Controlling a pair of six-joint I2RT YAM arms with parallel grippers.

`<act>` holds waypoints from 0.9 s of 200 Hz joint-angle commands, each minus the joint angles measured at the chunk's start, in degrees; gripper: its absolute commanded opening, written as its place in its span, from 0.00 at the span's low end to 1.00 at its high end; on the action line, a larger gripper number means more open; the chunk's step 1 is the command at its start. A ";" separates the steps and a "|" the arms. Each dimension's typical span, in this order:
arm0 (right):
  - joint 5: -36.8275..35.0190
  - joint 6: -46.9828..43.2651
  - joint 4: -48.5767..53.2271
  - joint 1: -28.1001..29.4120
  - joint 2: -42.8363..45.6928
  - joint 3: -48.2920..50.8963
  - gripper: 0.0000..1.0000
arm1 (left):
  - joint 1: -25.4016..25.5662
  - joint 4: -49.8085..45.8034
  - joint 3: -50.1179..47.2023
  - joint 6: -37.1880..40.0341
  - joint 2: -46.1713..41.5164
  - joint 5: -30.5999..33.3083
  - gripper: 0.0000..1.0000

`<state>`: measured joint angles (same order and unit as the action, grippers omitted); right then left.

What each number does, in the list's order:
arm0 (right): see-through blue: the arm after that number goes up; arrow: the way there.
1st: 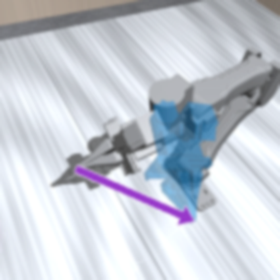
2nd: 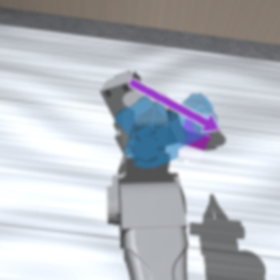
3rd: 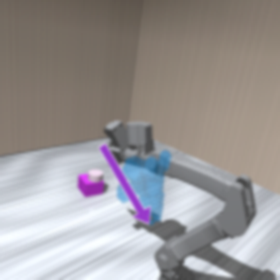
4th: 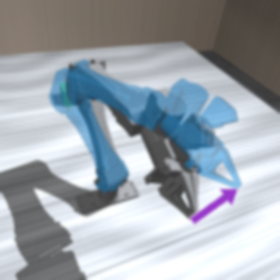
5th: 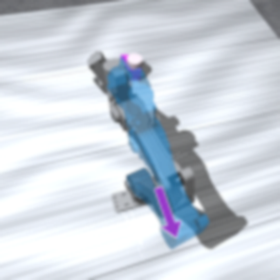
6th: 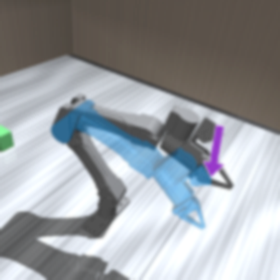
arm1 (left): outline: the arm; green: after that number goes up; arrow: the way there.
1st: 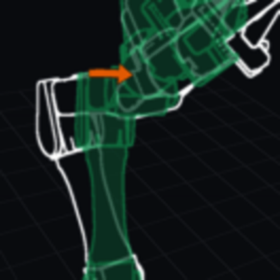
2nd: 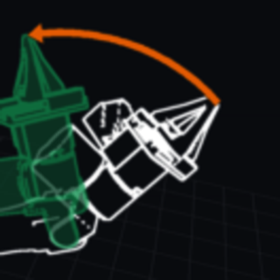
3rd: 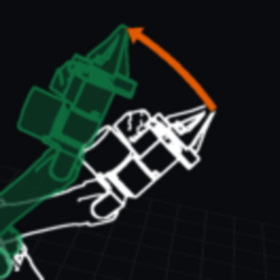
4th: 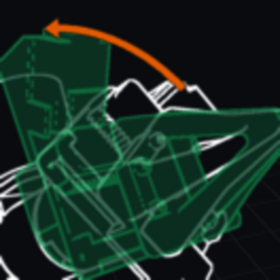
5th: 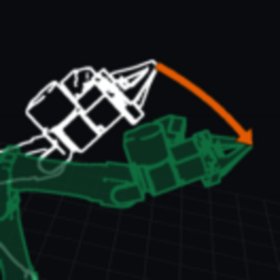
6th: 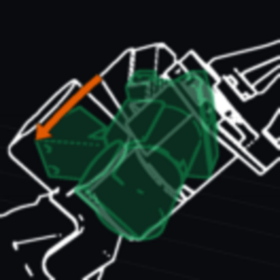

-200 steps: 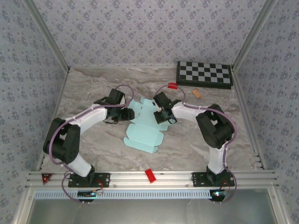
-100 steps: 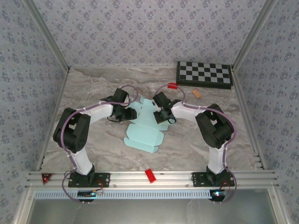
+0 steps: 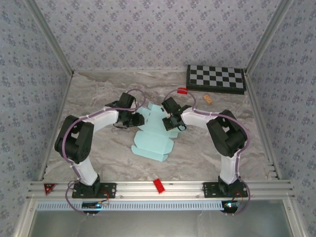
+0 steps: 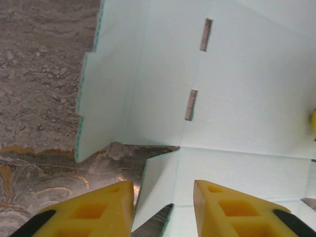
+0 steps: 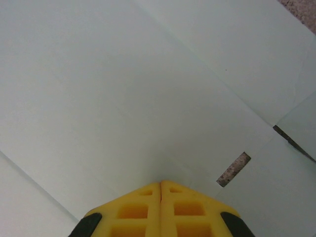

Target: Fold the paper box

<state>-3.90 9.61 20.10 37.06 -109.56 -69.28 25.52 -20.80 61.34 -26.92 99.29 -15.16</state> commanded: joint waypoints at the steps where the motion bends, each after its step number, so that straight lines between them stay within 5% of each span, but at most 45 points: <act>1: -0.62 1.11 2.55 0.30 -1.54 -1.21 0.00 | 0.42 0.05 1.66 -0.24 -2.69 -1.89 0.35; 79: 0.22 3.22 1.79 0.20 -1.65 -0.77 0.00 | 3.54 0.71 3.16 -0.33 -0.59 -2.51 0.34; 108: 0.29 3.28 1.60 0.26 -1.86 -0.69 0.00 | 4.42 0.33 2.49 -0.15 -2.61 2.00 0.35; 143: 0.37 3.31 1.84 0.17 -1.98 -0.87 0.00 | 4.85 -3.92 1.51 -1.99 -4.32 15.44 0.45; 180: 0.30 3.29 2.01 0.21 -2.03 -0.86 0.00 | 4.85 -4.93 2.20 -1.82 -1.42 14.61 0.52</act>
<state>-3.88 11.88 20.40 37.06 -109.82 -69.60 30.11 -23.44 62.94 -28.25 96.88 -2.81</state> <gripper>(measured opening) 0.051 0.496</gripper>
